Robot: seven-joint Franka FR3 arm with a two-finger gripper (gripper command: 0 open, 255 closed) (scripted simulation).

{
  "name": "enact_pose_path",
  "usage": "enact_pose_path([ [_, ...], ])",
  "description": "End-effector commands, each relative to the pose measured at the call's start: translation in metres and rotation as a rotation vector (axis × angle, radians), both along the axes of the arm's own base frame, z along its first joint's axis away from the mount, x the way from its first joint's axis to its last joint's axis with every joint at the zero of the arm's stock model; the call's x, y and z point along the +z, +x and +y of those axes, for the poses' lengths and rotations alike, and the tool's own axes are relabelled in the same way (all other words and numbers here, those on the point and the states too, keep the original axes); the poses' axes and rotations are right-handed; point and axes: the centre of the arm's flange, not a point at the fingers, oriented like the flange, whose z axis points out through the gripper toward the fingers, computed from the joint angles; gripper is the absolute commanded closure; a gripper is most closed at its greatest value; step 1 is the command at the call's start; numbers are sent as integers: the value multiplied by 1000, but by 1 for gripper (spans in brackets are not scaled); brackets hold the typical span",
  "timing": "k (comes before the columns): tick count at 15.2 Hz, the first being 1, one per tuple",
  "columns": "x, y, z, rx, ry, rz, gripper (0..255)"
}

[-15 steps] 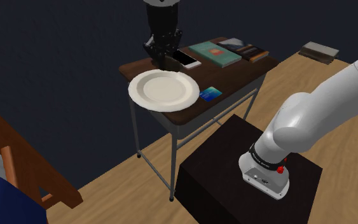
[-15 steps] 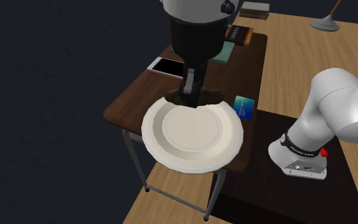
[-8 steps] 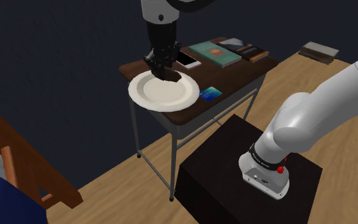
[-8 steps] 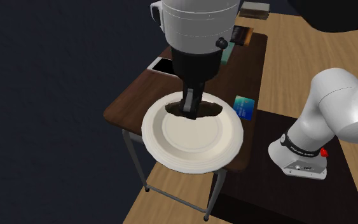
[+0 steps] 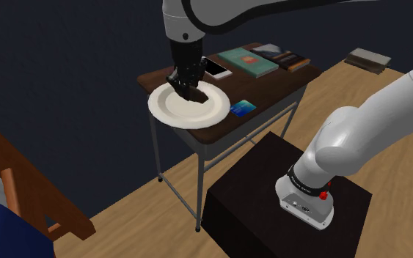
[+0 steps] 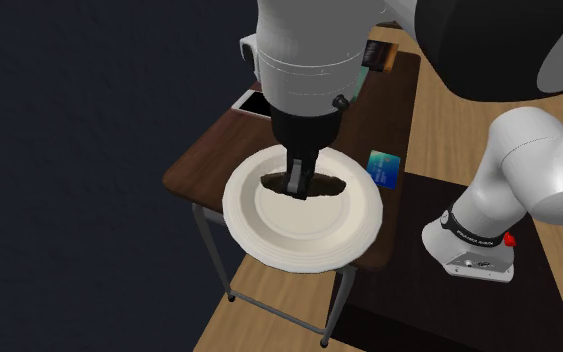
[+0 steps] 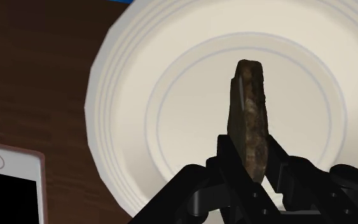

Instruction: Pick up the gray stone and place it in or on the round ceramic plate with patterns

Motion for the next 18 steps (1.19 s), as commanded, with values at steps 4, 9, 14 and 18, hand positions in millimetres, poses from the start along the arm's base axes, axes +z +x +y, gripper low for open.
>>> enact_pose_path([
  [4, -1, 0, 0, 0, 0, 0, 255],
  [9, -1, 0, 0, 0, 0, 0, 0],
  [14, 49, 0, 5, 0, 0, 0, 0],
  [18, 49, 0, 5, 0, 0, 0, 0],
])
